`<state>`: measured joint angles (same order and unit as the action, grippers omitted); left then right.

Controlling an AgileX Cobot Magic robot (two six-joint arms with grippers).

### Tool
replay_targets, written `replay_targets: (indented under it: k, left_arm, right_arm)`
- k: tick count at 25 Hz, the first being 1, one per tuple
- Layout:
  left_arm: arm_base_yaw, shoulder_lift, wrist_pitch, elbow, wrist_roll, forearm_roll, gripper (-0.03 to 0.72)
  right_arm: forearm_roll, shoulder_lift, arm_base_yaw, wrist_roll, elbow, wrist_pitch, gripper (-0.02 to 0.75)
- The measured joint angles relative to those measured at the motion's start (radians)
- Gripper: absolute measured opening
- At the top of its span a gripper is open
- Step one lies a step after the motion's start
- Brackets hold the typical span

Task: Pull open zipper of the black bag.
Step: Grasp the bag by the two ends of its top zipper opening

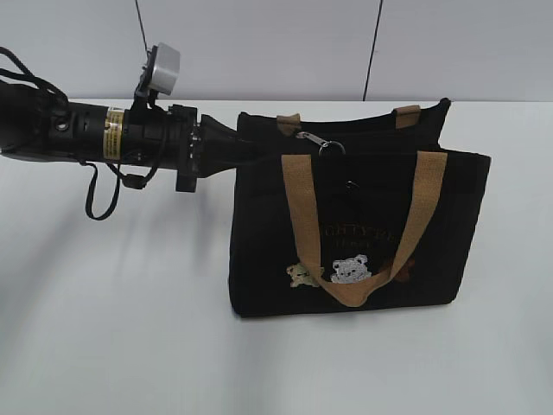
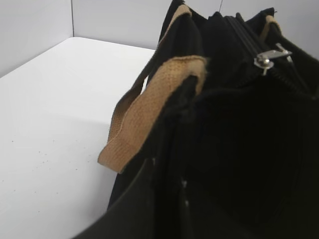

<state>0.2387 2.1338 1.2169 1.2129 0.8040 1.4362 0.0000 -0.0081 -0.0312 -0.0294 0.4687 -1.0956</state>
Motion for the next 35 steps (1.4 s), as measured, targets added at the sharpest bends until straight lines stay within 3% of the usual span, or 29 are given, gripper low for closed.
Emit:
replay_targets:
  k: [22, 30, 35]
  left_arm:
    - [0.003, 0.000, 0.002, 0.000, 0.000, -0.001, 0.022]
    - [0.003, 0.000, 0.002, 0.000, 0.000, -0.001, 0.022]
    - [0.003, 0.000, 0.003, 0.000, 0.000, 0.002, 0.022]
  right_arm:
    - [0.010, 0.015, 0.000, 0.002, 0.035, 0.009, 0.481]
    - [0.091, 0.372, 0.000, -0.010, 0.190, 0.015, 0.481]
    - [0.193, 0.619, 0.000, -0.136, 0.328, 0.018, 0.481]
